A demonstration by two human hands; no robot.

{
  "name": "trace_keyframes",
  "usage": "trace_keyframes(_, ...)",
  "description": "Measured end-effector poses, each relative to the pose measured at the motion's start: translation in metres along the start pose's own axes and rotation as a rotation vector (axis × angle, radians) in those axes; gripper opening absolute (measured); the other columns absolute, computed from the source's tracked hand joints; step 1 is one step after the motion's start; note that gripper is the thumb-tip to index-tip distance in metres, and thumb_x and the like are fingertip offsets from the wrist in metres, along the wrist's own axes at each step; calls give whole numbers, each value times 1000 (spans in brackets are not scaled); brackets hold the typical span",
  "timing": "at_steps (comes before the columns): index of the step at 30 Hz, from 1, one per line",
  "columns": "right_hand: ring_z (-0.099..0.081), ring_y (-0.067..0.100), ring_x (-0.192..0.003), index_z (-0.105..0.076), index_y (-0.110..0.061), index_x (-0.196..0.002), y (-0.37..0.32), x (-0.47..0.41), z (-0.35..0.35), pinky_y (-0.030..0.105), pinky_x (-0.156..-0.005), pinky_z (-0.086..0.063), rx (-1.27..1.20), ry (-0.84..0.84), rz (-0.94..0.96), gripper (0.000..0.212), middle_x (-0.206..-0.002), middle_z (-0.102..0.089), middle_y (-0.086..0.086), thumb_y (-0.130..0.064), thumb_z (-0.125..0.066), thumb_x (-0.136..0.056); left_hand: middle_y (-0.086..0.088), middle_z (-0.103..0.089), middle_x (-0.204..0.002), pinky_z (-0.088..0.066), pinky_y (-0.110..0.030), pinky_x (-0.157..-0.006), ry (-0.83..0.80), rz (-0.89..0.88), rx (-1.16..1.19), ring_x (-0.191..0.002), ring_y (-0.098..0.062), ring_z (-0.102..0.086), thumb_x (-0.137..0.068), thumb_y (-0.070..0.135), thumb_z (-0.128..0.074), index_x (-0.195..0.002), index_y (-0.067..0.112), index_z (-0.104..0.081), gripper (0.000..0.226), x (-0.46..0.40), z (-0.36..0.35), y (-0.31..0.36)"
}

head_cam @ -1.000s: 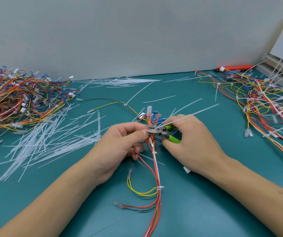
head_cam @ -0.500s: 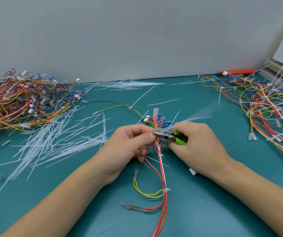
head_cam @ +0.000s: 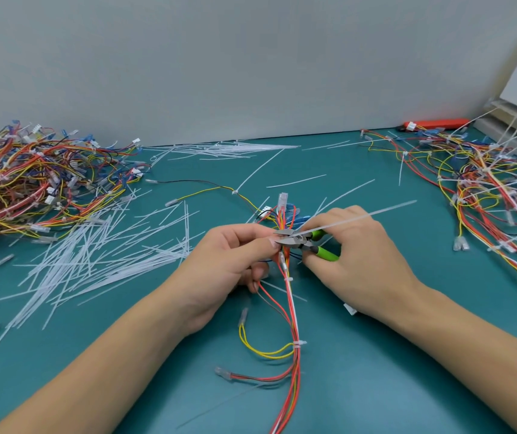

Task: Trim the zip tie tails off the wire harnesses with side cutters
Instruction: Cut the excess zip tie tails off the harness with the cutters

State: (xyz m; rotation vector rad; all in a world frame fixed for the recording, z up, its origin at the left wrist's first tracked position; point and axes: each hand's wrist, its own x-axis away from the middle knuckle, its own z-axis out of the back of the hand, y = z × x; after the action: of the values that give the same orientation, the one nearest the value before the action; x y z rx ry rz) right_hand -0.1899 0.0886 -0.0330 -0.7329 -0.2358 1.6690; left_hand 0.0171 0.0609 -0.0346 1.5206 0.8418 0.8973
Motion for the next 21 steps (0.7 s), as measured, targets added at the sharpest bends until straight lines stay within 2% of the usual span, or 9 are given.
trace_keyframes(3, -50, 16, -92, -72, -36, -94, 1, 0, 0, 46, -89, -48, 5, -6, -5, 27, -86, -65, -16, -43, -53, -76, -6, -69, -80, -44, -20, -48, 1, -7, -1, -53, -11, -48, -93, 16, -68, -93, 15, -77, 8, -1, 0, 0)
trace_keyframes(6, -49, 18, -86, -66, -36, -83, 2, -1, -1, 44, -84, -48, -7, -12, 11, 22, -78, -60, -14, -47, -48, -76, -6, -68, -80, -44, -20, -48, 1, -17, -4, -53, -11, -48, -93, 16, -68, -92, 15, -77, 9, -1, 0, -1)
trace_keyframes(8, -48, 17, -77, -58, -30, -71, 4, 0, -3, 40, -73, -47, 5, -9, 21, 17, -67, -54, -10, -44, -52, -78, -6, -68, -80, -44, -20, -48, -1, -27, -12, -54, -11, -48, -94, 13, -68, -94, 13, -77, 9, -1, 1, -1)
trace_keyframes(10, -43, 17, -64, -48, -19, -65, 7, 1, -5, 36, -57, -40, 4, 4, 0, 27, -60, -47, -3, -41, -56, -78, -5, -67, -80, -44, -20, -49, -15, -39, -20, -54, -11, -48, -92, 13, -71, -95, 11, -77, 7, 0, 1, -1)
trace_keyframes(12, -36, 20, -57, -40, -16, -65, 8, 0, -6, 34, -49, -32, 31, 5, -10, 33, -59, -45, 0, -42, -56, -77, -4, -66, -78, -45, -20, -49, -31, -44, -32, -55, -11, -48, -89, 18, -71, -93, 14, -78, 9, 0, 0, 0)
trace_keyframes(17, -32, 20, -56, -35, -16, -65, 9, 1, -7, 33, -46, -26, 37, 12, 3, 36, -61, -44, 0, -41, -57, -78, -4, -67, -80, -45, -20, -51, -38, -52, -50, -57, -12, -48, -91, 19, -69, -87, 21, -78, 10, 3, -2, 2)
trace_keyframes(19, -37, 19, -59, -39, -16, -64, 10, 2, -8, 34, -49, -30, 28, 16, 17, 34, -61, -46, -1, -41, -57, -78, -3, -68, -81, -44, -20, -51, -35, -51, -52, -58, -12, -47, -95, 16, -67, -88, 21, -77, 14, 4, -2, 2)
trace_keyframes(21, -46, 17, -66, -50, -17, -66, 10, 1, -7, 37, -57, -40, 21, 15, 36, 29, -61, -49, -2, -43, -53, -78, -1, -68, -81, -44, -20, -51, -32, -44, -46, -58, -12, -48, -96, 15, -66, -89, 22, -78, 15, 4, -2, 2)
